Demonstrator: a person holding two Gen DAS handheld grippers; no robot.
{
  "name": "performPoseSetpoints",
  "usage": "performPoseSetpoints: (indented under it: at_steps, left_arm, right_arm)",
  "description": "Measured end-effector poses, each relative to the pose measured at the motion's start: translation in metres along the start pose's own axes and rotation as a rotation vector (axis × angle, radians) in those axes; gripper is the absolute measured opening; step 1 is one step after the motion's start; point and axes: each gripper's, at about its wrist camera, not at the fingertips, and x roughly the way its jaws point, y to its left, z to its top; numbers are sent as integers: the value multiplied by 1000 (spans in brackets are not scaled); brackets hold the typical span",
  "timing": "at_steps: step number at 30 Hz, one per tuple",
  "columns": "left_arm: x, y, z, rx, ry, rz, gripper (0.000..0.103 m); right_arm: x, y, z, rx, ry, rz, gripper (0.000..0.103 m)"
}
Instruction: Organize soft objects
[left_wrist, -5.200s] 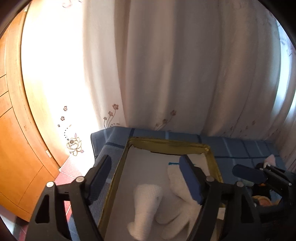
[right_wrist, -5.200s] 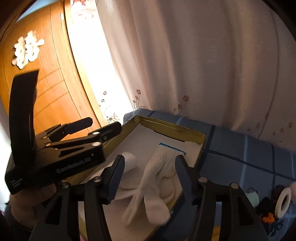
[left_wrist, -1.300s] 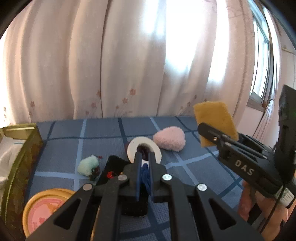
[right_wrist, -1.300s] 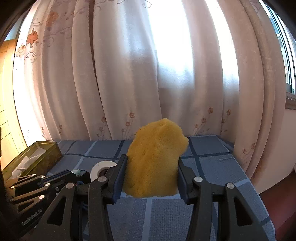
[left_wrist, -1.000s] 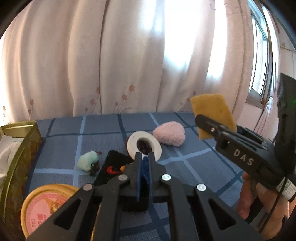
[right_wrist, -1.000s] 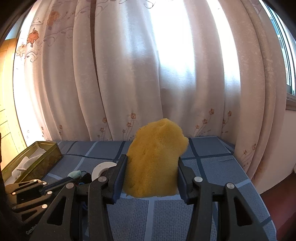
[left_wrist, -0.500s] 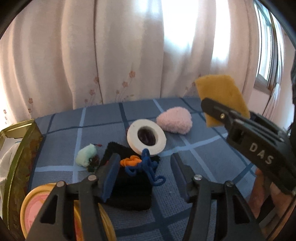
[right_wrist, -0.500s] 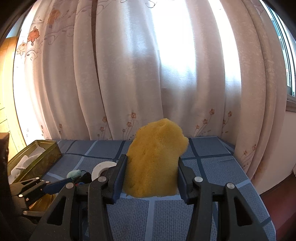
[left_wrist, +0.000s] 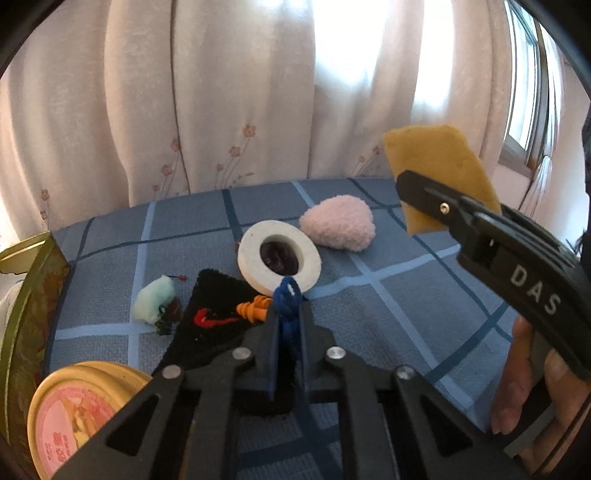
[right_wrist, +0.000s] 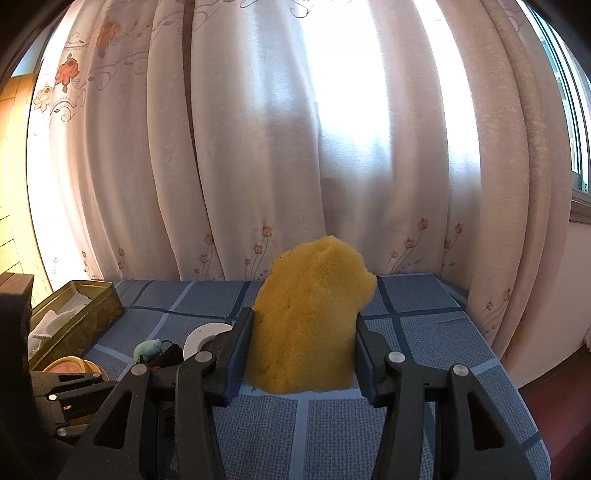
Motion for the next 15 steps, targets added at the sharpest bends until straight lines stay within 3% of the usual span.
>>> performPoseSetpoints:
  at_steps: [8, 15]
  left_arm:
    - [-17, 0, -2, -8, -94, -21, 6]
    - [-34, 4, -6, -9, -201, 6, 6]
  right_arm:
    - [-2, 0, -1, 1, -10, -4, 52]
    - [-7, 2, -1, 1, -41, 4, 52]
